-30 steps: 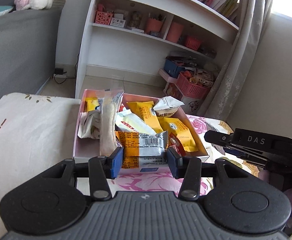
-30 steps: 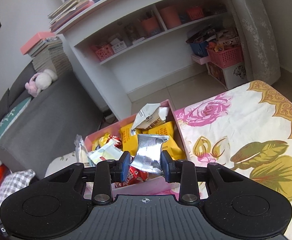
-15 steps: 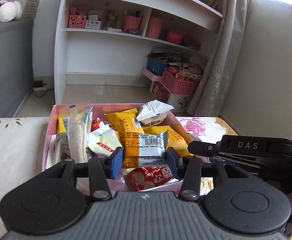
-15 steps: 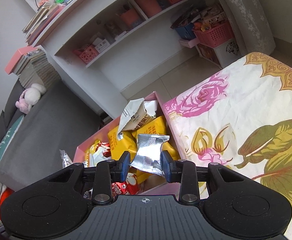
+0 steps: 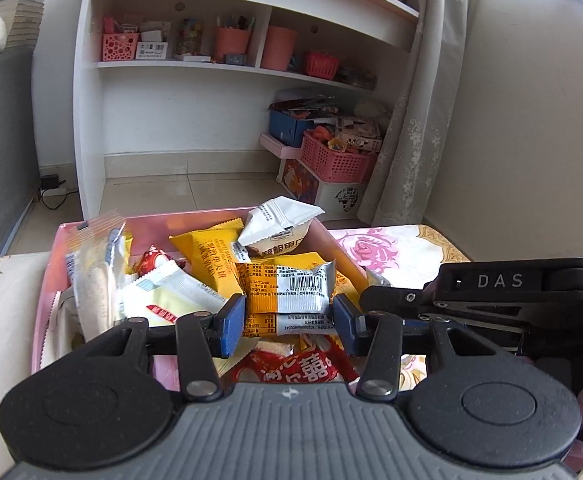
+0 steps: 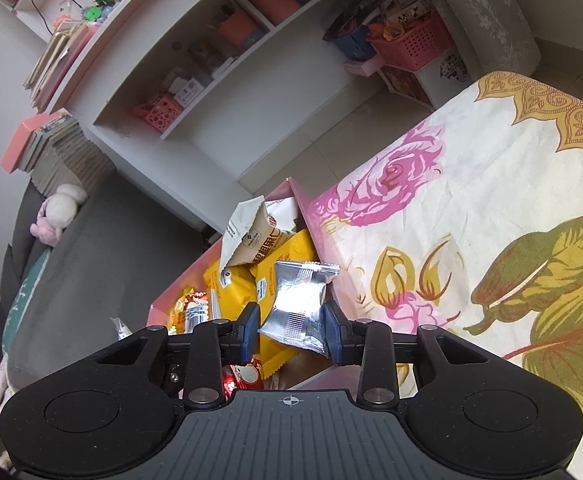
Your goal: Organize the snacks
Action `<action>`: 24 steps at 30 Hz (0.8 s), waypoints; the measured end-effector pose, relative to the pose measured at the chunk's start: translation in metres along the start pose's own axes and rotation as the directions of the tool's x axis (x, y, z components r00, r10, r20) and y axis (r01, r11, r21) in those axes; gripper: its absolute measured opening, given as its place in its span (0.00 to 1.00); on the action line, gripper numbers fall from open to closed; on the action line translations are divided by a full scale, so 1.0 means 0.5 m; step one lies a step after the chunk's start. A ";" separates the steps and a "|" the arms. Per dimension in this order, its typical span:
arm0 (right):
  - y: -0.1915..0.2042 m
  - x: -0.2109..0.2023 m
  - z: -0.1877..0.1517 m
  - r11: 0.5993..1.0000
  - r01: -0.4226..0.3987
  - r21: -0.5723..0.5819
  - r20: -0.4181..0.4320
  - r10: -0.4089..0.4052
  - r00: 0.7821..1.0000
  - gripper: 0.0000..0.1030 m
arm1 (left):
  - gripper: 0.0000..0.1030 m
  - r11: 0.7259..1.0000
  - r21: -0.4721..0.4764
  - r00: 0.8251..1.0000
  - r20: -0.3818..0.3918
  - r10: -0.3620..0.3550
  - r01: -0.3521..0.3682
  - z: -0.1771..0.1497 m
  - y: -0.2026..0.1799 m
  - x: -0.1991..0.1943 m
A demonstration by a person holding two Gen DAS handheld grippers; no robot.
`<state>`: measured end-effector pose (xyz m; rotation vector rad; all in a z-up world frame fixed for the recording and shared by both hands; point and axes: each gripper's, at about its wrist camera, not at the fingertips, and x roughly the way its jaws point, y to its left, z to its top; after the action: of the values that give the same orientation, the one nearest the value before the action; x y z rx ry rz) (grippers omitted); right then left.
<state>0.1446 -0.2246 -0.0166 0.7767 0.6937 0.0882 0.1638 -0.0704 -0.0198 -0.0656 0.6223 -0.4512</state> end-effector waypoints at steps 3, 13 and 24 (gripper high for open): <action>0.002 0.001 0.000 1.000 -0.002 -0.002 0.000 0.002 1.000 0.35 | 0.43 1.000 0.005 1.000 0.001 0.003 -0.003 0.002 0.000 0.010; -0.012 0.002 0.012 0.996 -0.055 0.074 -0.018 0.056 0.998 0.50 | 0.63 1.000 -0.006 0.999 0.018 0.028 -0.028 0.000 0.005 0.021; 0.015 -0.029 0.015 0.999 -0.053 0.006 -0.007 0.053 0.999 0.69 | 0.82 0.999 -0.013 0.999 -0.009 0.048 -0.048 -0.006 0.006 -0.011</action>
<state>0.1392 -0.2287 0.0000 0.8005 0.6805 0.1377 0.1592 -0.0650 -0.0198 -0.0613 0.6339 -0.4011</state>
